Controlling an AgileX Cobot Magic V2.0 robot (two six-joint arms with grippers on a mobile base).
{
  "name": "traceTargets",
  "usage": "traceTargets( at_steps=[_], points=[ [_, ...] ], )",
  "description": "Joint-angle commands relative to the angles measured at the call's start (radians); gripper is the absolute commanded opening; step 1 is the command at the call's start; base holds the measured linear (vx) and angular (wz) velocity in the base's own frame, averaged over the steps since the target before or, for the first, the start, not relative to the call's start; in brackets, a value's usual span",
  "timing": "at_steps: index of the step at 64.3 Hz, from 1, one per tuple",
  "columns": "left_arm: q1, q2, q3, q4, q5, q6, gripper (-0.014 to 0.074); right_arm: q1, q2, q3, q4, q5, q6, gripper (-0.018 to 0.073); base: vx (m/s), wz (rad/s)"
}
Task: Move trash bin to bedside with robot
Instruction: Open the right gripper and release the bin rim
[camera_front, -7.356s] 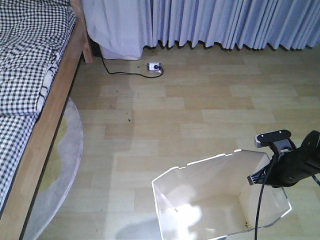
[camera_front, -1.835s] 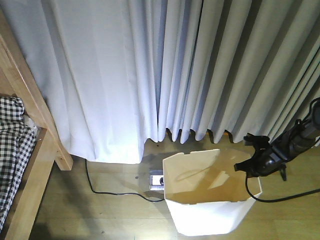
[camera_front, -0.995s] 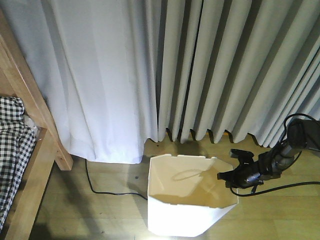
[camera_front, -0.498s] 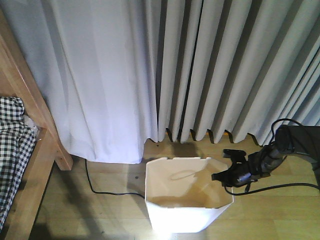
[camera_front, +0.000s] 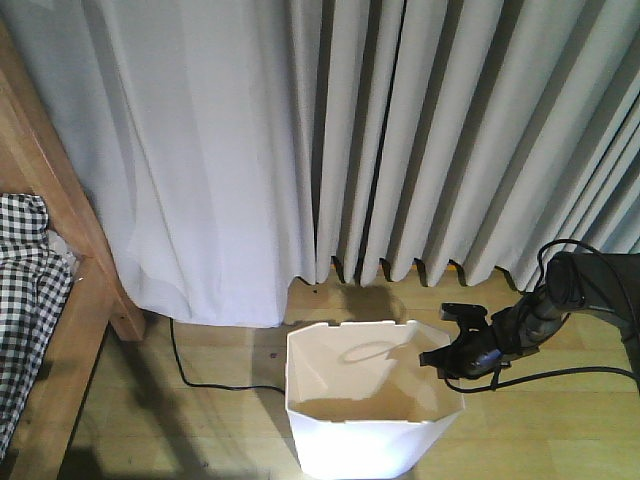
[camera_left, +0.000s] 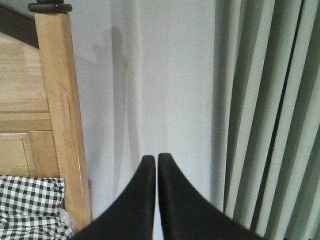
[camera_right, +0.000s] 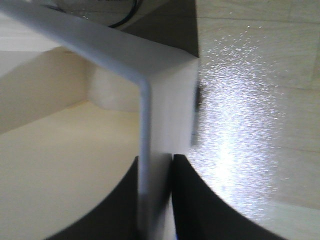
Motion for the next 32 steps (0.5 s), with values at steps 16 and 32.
traceTargets(
  at_steps=[16,32],
  points=[
    [-0.004,-0.01,0.02,-0.01,-0.067,-0.003,-0.0006,-0.007,-0.116,-0.008,-0.115,0.079,0.048,0.0554,0.0,0.0],
    [-0.004,-0.011,0.02,-0.01,-0.067,-0.003,-0.0006,-0.01,-0.143,-0.008,-0.382,0.111,0.289,0.0615,0.0,0.0]
  ],
)
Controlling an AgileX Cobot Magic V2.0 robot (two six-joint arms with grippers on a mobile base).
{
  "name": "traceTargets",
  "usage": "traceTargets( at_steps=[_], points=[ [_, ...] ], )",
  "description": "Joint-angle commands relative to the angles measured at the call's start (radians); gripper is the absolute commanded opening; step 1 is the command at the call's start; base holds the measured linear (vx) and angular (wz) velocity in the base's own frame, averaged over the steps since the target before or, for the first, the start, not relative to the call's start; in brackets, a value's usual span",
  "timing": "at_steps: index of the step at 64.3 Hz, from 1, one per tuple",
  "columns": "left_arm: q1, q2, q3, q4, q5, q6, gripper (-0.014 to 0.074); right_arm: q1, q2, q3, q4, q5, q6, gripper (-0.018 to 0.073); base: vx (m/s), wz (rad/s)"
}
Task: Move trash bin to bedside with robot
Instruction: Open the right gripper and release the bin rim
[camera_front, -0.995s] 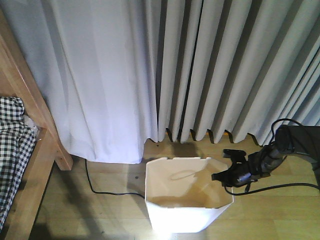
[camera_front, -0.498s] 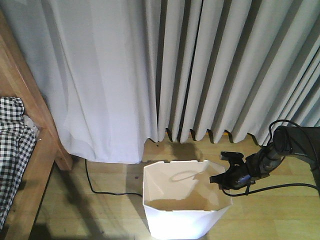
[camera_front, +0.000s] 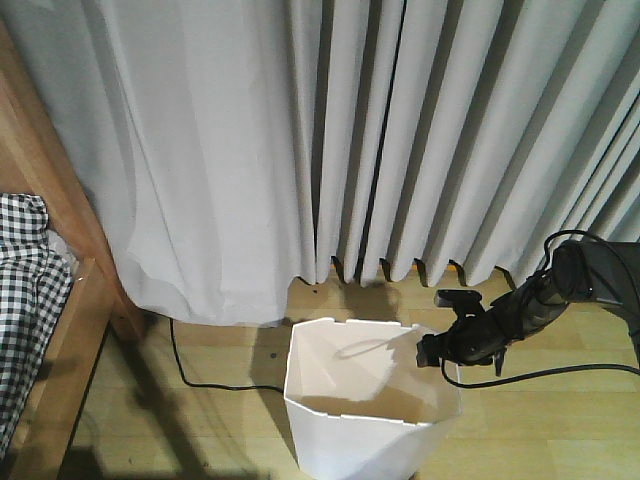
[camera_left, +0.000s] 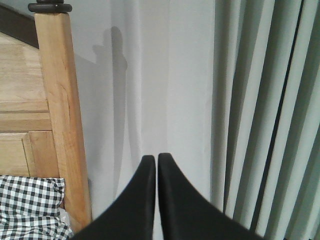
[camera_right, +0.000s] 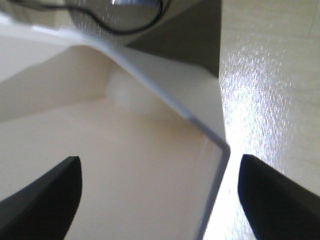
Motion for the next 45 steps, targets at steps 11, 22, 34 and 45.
traceTargets(
  at_steps=[11,22,34,45],
  points=[
    [-0.005,-0.011,0.02,-0.01,-0.067,-0.003,-0.0006,-0.059,-0.107,0.024,-0.207,0.046,0.245,0.0601,0.0,0.0],
    [-0.005,-0.011,0.02,-0.01,-0.067,-0.003,-0.0006,-0.107,-0.181,0.133,-0.198,0.008,0.186,0.0593,0.0,0.0],
    [-0.005,-0.011,0.02,-0.01,-0.067,-0.003,-0.0006,-0.113,-0.32,0.288,-0.191,-0.134,0.144,0.0593,0.0,0.0],
    [-0.005,-0.011,0.02,-0.01,-0.067,-0.003,-0.0006,-0.113,-0.456,0.399,-0.192,-0.202,0.115,0.0593,0.0,0.0]
  ],
)
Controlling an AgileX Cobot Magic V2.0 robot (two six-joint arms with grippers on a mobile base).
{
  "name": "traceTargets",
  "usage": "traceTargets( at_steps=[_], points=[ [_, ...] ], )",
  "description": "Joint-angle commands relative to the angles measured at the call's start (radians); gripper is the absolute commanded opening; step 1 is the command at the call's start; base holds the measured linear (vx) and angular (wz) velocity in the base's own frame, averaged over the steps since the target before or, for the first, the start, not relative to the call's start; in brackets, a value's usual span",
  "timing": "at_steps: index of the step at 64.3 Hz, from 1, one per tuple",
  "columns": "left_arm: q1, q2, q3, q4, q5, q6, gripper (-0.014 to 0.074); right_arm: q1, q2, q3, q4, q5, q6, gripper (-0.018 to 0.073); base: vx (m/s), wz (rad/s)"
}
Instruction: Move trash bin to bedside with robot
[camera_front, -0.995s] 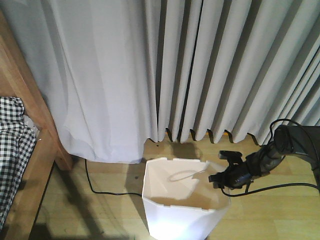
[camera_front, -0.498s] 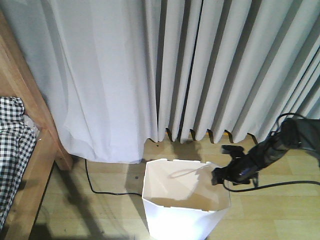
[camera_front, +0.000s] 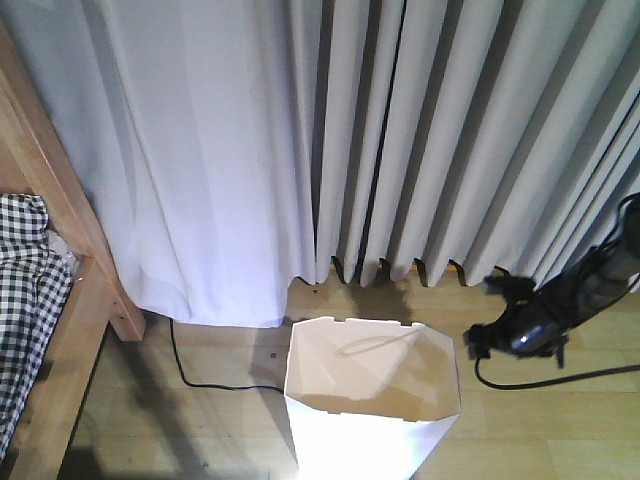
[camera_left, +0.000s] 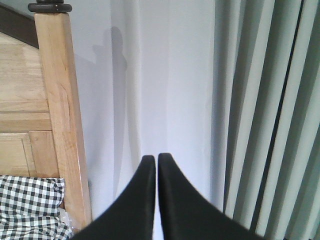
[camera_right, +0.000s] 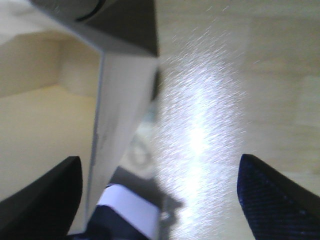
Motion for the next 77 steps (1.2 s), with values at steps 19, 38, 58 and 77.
traceTargets(
  at_steps=[19,38,58,77],
  points=[
    [-0.005,-0.011,0.02,-0.01,-0.067,-0.003,-0.0006,-0.006,-0.48,0.217,0.003,-0.024,-0.049,0.0592,0.0,0.0],
    [-0.005,-0.011,0.02,-0.01,-0.067,-0.003,-0.0006,-0.006,-0.977,0.409,0.006,-0.032,-0.049,0.0592,0.0,0.0],
    [-0.005,-0.011,0.02,-0.01,-0.067,-0.003,-0.0006,-0.006,-1.464,0.543,0.048,0.069,-0.046,0.0592,0.0,0.0],
    [-0.005,-0.011,0.02,-0.01,-0.067,-0.003,-0.0006,-0.006,-1.909,0.705,0.114,0.062,-0.042,0.0592,0.0,0.0]
  ],
)
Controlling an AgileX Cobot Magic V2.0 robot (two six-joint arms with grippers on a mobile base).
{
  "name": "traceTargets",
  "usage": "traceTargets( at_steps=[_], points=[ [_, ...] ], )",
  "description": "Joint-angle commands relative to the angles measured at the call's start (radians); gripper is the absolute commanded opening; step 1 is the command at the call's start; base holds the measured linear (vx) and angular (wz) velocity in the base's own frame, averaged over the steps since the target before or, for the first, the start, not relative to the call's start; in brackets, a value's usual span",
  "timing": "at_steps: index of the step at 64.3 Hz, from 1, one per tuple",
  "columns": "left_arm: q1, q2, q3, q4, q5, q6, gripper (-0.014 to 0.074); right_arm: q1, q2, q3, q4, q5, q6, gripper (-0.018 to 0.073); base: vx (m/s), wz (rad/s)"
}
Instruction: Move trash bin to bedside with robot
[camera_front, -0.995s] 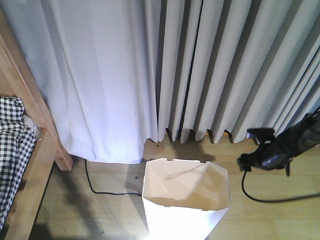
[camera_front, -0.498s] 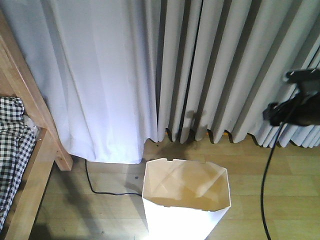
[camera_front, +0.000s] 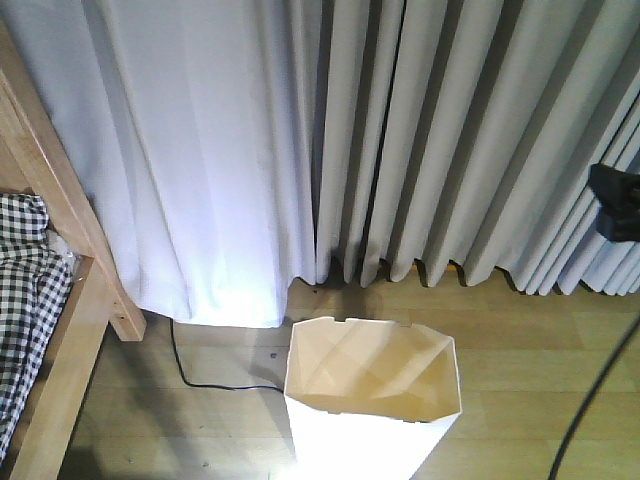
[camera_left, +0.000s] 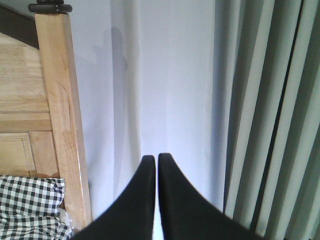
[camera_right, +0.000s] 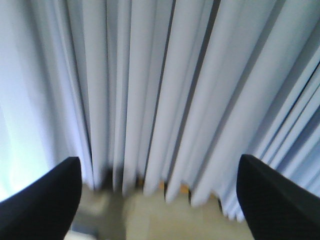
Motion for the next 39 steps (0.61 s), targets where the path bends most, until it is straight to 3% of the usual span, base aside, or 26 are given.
traceTargets(
  at_steps=[1,9,22,32,39],
  points=[
    [-0.005,-0.011,0.02,-0.01,-0.067,-0.003,-0.0006,-0.006,-0.126,0.018,0.065,-0.031,-0.006,0.0592,0.0,0.0],
    [-0.005,-0.011,0.02,-0.01,-0.067,-0.003,-0.0006,0.003,-0.301,0.104,0.103,-0.057,-0.006,0.0592,0.0,0.0],
    [-0.005,-0.011,0.02,-0.01,-0.067,-0.003,-0.0006,0.116,-0.542,0.239,0.091,-0.179,-0.01,0.0592,0.0,0.0],
    [-0.005,-0.011,0.02,-0.01,-0.067,-0.003,-0.0006,0.129,-0.656,0.313,0.103,-0.257,-0.005,0.0584,0.0,0.0],
    [-0.005,-0.011,0.02,-0.01,-0.067,-0.003,-0.0006,0.129,-0.671,0.332,0.157,-0.31,-0.005,0.0473,0.0,0.0]
  ],
)
